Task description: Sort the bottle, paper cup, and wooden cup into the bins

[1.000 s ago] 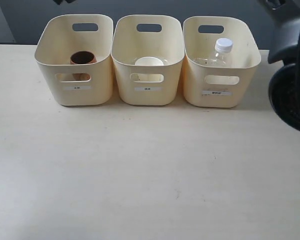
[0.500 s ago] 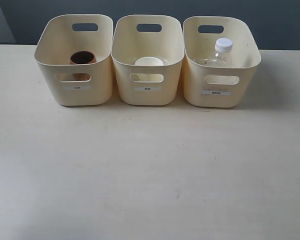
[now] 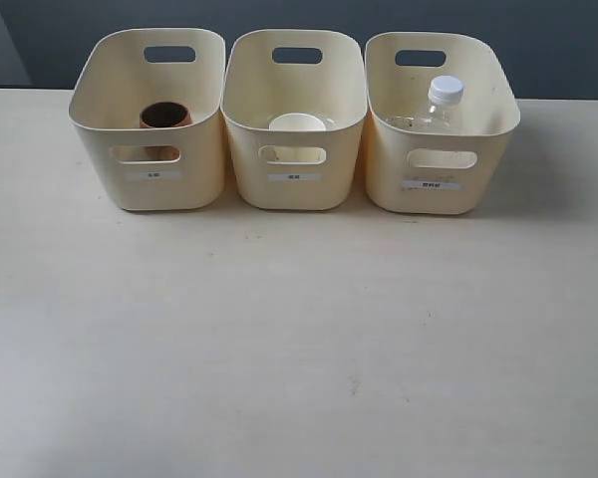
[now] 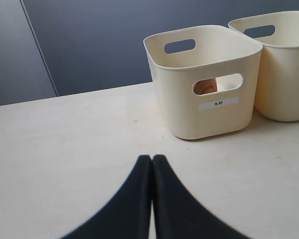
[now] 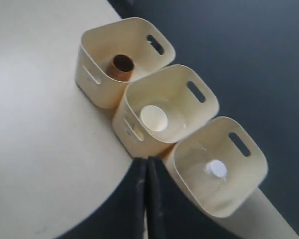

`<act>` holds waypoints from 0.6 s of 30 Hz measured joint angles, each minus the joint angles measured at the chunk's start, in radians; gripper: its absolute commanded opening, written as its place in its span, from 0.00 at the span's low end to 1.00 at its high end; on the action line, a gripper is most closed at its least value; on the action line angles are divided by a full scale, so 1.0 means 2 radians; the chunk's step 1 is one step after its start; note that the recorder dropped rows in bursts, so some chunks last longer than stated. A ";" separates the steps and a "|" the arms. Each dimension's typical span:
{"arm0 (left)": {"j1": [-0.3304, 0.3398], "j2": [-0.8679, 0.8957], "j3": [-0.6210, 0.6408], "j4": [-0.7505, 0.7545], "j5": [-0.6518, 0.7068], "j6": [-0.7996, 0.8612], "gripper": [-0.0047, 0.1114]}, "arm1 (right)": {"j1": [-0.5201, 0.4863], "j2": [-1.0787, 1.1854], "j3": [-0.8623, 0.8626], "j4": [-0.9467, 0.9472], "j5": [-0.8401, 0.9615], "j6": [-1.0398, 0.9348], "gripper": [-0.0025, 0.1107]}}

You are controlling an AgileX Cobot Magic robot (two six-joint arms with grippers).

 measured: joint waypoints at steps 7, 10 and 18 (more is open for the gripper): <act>0.000 0.000 0.000 0.000 0.000 0.000 0.04 | 0.000 -0.166 0.093 -0.012 -0.029 0.046 0.02; 0.000 0.000 0.000 0.000 0.000 0.000 0.04 | 0.000 -0.205 0.093 0.020 -0.029 0.061 0.02; 0.000 0.000 0.000 0.000 0.000 0.000 0.04 | 0.000 -0.237 0.093 0.032 -0.029 0.065 0.02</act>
